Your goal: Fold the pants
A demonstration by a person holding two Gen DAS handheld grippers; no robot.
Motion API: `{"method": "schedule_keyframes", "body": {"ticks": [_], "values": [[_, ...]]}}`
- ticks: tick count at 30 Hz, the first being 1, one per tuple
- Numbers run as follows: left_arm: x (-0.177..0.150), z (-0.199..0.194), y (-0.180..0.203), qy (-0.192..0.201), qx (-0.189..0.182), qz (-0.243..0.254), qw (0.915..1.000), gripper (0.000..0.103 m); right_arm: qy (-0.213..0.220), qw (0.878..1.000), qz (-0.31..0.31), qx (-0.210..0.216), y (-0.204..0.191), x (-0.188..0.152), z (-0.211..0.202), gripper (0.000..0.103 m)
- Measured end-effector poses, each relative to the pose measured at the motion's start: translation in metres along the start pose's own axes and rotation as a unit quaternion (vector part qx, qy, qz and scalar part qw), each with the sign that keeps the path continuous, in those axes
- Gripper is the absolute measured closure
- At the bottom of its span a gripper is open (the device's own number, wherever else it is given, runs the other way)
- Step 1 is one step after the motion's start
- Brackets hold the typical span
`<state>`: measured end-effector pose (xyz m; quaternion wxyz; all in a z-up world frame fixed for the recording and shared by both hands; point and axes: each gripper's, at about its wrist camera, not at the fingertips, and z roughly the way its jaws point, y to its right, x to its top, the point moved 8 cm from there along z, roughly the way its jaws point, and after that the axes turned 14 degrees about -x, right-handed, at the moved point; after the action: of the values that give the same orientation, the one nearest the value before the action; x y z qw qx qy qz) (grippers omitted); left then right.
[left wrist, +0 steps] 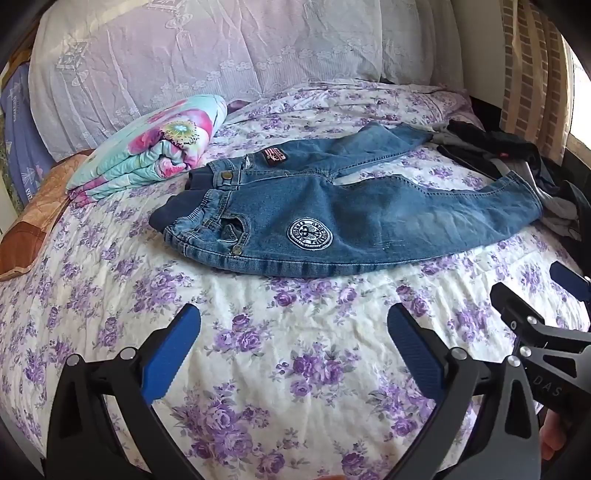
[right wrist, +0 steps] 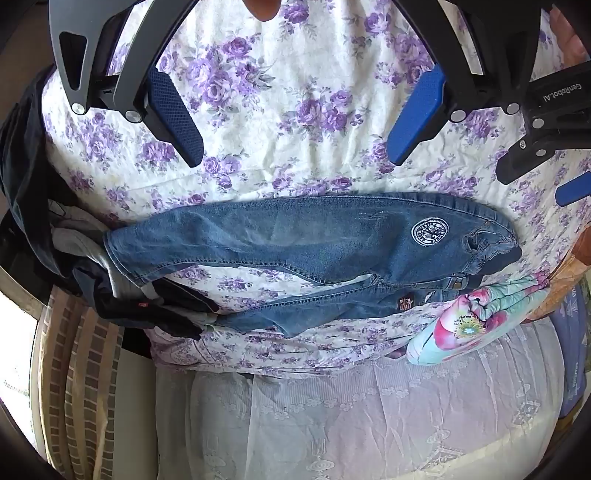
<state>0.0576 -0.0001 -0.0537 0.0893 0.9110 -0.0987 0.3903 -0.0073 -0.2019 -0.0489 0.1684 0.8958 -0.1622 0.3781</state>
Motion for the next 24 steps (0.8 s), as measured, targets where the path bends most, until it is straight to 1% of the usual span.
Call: {"method": "schedule_keyframes", "body": {"ticks": [3, 9, 24], "values": [[-0.0007, 0.0006, -0.0001, -0.005, 0.0, -0.001, 1.0, 0.004, -0.005, 1.0, 0.0, 0.001, -0.0001, -0.0007, -0.0002, 0.003], [-0.0026, 0.0033, -0.0001, -0.008, -0.002, -0.004, 1.0, 0.004, -0.003, 1.0, -0.001, 0.001, 0.0003, -0.0013, 0.0004, 0.003], [-0.0031, -0.0012, -0.0028, -0.005, 0.0, -0.007, 1.0, 0.004, -0.003, 1.0, -0.001, 0.0, -0.0007, -0.0005, -0.0026, 0.003]]}}
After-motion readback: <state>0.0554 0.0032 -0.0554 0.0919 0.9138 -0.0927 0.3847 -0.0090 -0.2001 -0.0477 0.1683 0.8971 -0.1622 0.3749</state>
